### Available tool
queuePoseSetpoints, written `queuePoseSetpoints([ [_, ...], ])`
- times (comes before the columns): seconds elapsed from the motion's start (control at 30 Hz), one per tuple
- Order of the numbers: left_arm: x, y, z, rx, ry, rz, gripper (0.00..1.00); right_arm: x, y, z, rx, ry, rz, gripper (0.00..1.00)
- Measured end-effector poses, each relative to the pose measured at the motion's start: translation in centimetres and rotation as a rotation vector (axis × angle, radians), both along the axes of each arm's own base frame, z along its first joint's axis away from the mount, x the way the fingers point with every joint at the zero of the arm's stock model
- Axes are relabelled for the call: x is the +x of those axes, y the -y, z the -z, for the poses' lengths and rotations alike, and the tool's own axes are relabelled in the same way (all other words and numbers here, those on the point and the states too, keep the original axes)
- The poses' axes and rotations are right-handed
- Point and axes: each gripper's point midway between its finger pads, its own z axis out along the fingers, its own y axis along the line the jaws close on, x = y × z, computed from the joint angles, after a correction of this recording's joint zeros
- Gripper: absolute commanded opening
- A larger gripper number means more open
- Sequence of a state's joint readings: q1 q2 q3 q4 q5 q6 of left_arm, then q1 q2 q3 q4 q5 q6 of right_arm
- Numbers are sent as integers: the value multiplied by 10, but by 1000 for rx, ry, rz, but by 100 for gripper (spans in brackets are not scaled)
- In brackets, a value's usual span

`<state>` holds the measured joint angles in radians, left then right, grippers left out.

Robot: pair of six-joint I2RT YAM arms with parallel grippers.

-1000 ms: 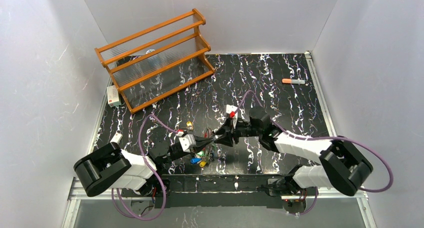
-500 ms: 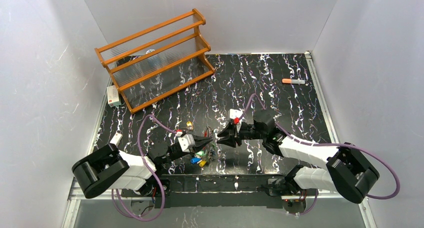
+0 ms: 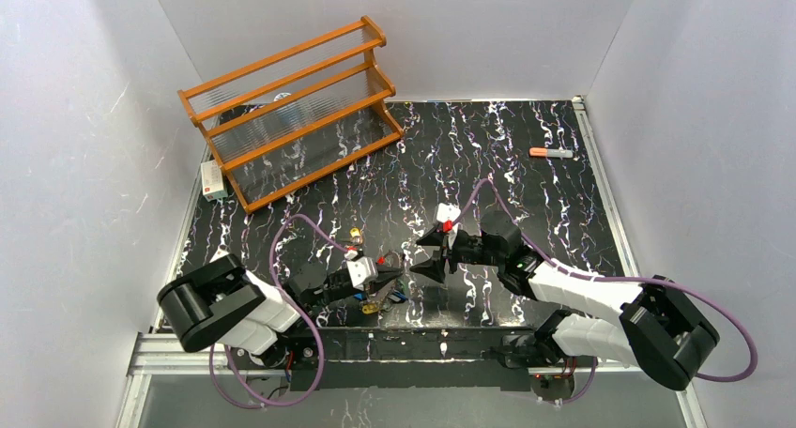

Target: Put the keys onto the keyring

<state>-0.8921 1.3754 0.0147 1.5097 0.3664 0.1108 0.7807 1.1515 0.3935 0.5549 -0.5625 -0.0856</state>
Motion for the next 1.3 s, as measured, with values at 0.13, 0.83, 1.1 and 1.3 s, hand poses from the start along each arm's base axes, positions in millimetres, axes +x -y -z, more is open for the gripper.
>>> queuePoseSetpoints([
  [0.13,-1,8,17,54,-29,40,0,9,7,-4,8,18,77,86],
  [0.83,26,14,-9,-37,-83,-87,92,65,60,24,-51,-314,665,99],
  [1.1,41,-22,-18,-147,-248,-324,98,49,58,49,-146,-459,638,89],
  [1.3,44,-35,-8,-115,-418,-437,93,24,46,71,-216,-609,532,74],
])
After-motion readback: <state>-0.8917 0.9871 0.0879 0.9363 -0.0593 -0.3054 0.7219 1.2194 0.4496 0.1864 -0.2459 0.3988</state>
